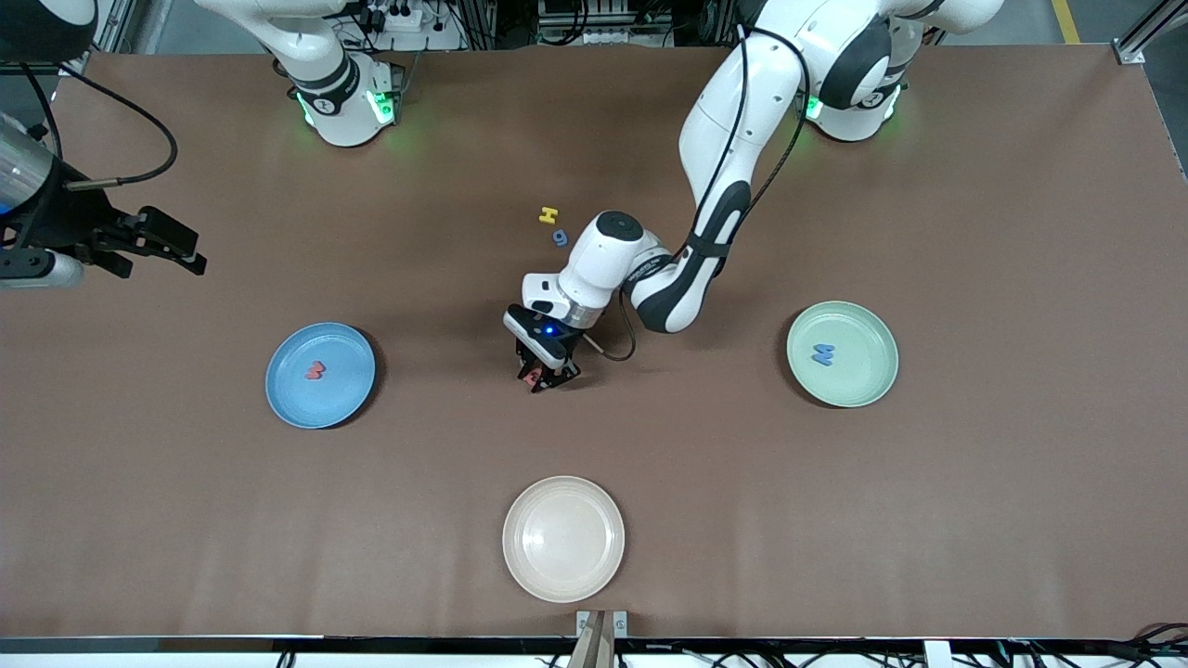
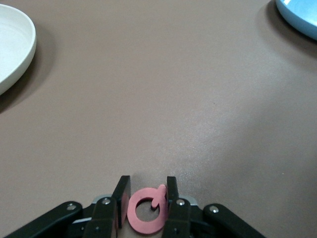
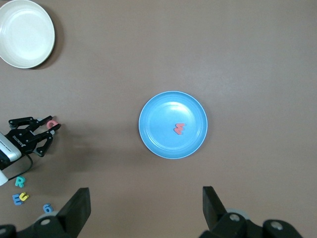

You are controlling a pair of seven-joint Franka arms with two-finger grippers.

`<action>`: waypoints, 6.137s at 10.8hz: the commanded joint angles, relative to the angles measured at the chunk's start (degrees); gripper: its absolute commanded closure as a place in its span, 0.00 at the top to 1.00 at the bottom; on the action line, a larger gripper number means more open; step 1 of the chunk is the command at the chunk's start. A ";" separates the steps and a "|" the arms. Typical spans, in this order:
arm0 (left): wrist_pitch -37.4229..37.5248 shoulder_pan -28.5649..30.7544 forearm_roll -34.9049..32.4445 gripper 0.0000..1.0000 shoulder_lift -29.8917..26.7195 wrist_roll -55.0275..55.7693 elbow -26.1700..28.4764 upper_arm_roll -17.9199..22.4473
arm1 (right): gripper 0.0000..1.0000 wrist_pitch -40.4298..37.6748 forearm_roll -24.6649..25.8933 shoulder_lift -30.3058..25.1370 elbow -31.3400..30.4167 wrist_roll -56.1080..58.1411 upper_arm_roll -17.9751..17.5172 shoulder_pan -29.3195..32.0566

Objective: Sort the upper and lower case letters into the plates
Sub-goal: 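Grasp the pink Q with the left gripper while the right gripper withdraws, then carry the Q onto the green plate and open the left gripper, then grasp the blue 6 with the right gripper while the left gripper withdraws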

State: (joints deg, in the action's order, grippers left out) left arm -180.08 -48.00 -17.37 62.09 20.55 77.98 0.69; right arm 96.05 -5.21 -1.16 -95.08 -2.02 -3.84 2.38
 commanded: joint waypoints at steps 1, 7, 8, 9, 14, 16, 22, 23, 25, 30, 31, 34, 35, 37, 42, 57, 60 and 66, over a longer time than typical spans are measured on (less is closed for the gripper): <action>0.60 0.01 -0.73 0.20 0.23 1.42 -0.46 0.10 | 1.00 -1.65 -1.12 0.19 0.60 -0.44 0.50 -0.45; 3.59 0.19 -0.73 0.20 -1.62 1.42 0.50 0.01 | 1.00 -1.83 0.54 -0.16 0.34 0.61 0.85 -0.36; 3.94 0.36 -0.82 0.20 -1.79 1.42 0.85 0.01 | 1.00 -1.83 1.68 -0.33 0.43 0.61 0.76 -0.36; 4.21 0.37 -0.82 0.20 -2.49 1.42 1.73 0.01 | 1.00 -1.83 1.69 -0.42 0.43 0.61 0.76 -0.36; 11.75 0.72 -1.08 0.20 -6.80 0.98 4.37 -0.34 | 1.00 -2.44 3.18 -0.69 0.51 1.23 0.85 -0.36; 15.00 1.59 -1.08 0.20 -8.03 0.72 4.37 -1.83 | 1.00 -2.62 3.88 -0.69 0.51 1.49 0.94 -0.36; 21.86 15.71 -1.17 0.20 -14.88 -11.64 11.82 -13.05 | 1.00 -2.88 4.85 -0.95 0.16 2.72 0.94 -0.36; 23.35 19.75 -1.17 0.20 -16.54 -15.77 14.02 -15.78 | 1.00 -2.88 4.86 -1.04 0.16 2.55 1.02 -0.36; 27.83 27.92 -1.17 0.20 -19.97 -23.16 17.80 -21.49 | 1.00 -3.41 5.03 -1.21 0.07 2.55 1.37 -0.36; 28.64 36.91 -1.26 0.21 -30.51 -32.84 33.61 -23.89 | 1.00 -3.32 5.03 -1.04 0.16 2.11 1.55 -1.23; 28.64 39.02 -1.26 0.21 -32.10 -35.56 36.08 -24.59 | 1.00 -3.32 5.03 -0.95 0.16 2.11 1.55 -1.50; 28.64 46.83 -1.26 0.21 -35.01 -42.67 41.80 -27.75 | 1.00 -3.15 4.86 -0.78 0.34 2.11 1.55 -1.59; 28.64 49.82 -1.26 0.21 -35.89 -46.71 43.56 -28.11 | 1.00 -3.15 4.86 -0.78 0.34 2.02 1.55 -1.68; 29.77 56.58 -1.35 0.20 -37.65 -54.70 46.81 -29.26 | 1.00 -2.97 4.59 -0.78 0.34 2.11 1.46 -1.68; 37.78 62.06 -0.82 0.20 -40.99 -59.40 46.91 -30.93 | 1.00 -2.88 4.42 -0.86 0.34 2.02 0.85 -2.12; 39.78 65.50 -0.21 0.87 -38.79 -46.71 46.66 -33.98 | 1.00 12.55 2.57 13.81 -6.04 -10.55 -10.20 -26.45; 50.42 62.96 -0.64 0.99 -38.62 -28.96 39.72 -36.55 | 1.00 21.77 2.39 14.86 -14.75 -11.51 -12.95 -28.91; 52.45 62.33 -1.87 1.00 -36.33 -5.22 38.91 -36.29 | 0.76 41.39 3.36 19.79 -26.19 -19.68 -15.32 -37.27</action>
State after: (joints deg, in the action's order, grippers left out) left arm -129.86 14.38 -17.38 25.05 8.83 118.01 -35.40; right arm 134.65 -2.15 18.41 -119.19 -19.64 -19.06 -33.71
